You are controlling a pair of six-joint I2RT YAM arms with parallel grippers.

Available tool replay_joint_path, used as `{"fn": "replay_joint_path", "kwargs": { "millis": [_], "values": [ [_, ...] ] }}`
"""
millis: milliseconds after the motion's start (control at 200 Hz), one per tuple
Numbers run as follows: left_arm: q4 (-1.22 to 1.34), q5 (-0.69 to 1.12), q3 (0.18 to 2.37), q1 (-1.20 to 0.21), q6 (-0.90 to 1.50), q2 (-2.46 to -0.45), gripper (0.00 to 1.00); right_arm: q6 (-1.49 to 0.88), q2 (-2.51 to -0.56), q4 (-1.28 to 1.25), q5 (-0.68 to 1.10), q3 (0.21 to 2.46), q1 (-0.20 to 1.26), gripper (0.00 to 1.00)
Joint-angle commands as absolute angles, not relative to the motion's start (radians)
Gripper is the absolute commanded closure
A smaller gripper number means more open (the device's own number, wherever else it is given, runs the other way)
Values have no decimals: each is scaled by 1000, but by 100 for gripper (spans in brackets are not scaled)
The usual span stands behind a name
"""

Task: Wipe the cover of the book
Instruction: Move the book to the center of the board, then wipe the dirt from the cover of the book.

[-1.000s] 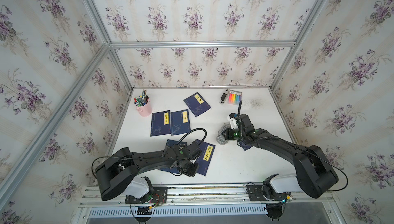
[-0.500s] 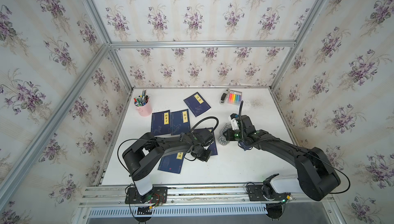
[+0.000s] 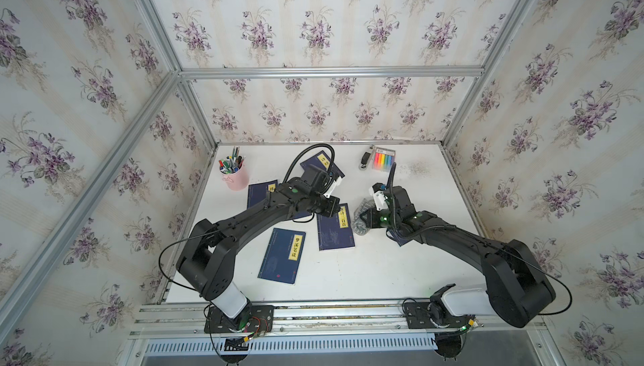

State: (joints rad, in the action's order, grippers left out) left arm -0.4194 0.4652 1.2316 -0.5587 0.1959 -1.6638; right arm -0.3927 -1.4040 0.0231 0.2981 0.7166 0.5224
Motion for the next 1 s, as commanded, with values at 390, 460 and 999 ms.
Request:
{"fn": "replay_joint_path", "kwargs": {
  "millis": [390, 460, 999],
  "values": [
    [-479, 509, 1387, -445, 121, -2045, 100, -368, -1810, 10, 320, 1047, 614, 100],
    [-474, 497, 1368, -440, 131, -2069, 100, -374, -1862, 21, 315, 1064, 616, 100],
    [-498, 523, 1419, -408, 184, -2224, 100, -405, -1801, 52, 288, 842, 662, 100]
  ]
}}
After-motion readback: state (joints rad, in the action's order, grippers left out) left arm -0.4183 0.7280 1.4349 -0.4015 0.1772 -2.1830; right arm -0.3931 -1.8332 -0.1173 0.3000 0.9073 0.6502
